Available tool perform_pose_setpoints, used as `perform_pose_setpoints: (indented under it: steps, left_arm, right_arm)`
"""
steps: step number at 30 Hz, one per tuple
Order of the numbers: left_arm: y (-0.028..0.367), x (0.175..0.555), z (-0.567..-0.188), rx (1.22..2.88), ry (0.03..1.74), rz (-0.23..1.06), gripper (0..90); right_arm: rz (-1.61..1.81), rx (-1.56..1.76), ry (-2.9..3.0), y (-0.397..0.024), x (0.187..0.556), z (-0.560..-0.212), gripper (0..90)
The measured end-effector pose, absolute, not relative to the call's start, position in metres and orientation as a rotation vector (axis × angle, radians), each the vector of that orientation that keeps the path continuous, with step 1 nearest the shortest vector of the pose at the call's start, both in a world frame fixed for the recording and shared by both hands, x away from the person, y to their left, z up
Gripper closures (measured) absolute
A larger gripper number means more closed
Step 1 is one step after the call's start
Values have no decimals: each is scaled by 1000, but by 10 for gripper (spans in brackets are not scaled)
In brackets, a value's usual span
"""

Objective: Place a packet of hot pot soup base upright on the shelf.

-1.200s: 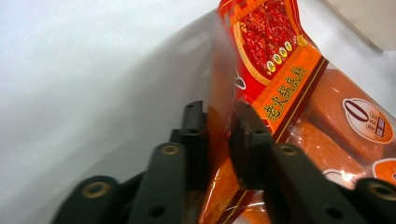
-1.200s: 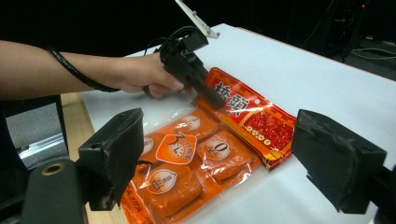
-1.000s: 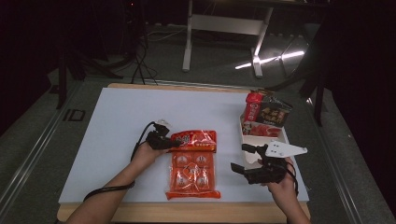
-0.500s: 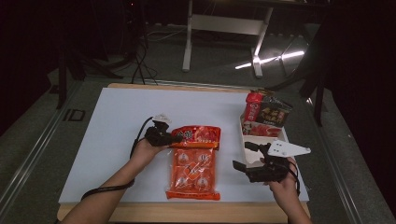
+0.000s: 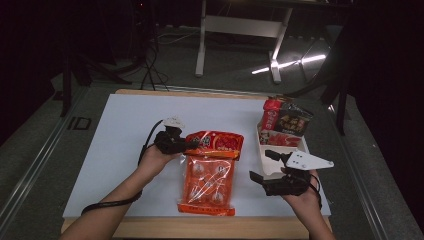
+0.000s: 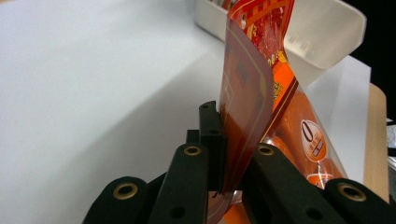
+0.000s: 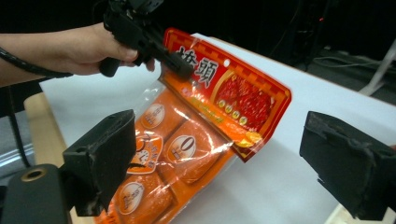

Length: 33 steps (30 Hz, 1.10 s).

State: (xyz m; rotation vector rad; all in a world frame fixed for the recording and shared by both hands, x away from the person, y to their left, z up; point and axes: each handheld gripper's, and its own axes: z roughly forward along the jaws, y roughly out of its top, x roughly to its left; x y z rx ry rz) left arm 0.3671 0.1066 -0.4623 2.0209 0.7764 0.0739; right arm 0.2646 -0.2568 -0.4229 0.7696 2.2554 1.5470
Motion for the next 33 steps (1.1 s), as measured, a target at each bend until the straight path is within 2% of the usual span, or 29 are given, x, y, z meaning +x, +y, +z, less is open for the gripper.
perform_pose_setpoints:
  steps: [13,26,28,33]
  left_arm:
    - [98,350,-432,1994,684,107,898]
    - [85,316,-406,1941,484,84,899]
    - [85,313,-406,1935,462,83,899]
    - [88,309,-408,1900,430,68,899]
  right_arm:
    - [1533,815,2272,-256,269,-424,135]
    - [1547,808,2281,-246,280,-422,146]
    - [1570,814,2302,-244,282,-426,157]
    - [1632,814,2351,-241,287,-434,284]
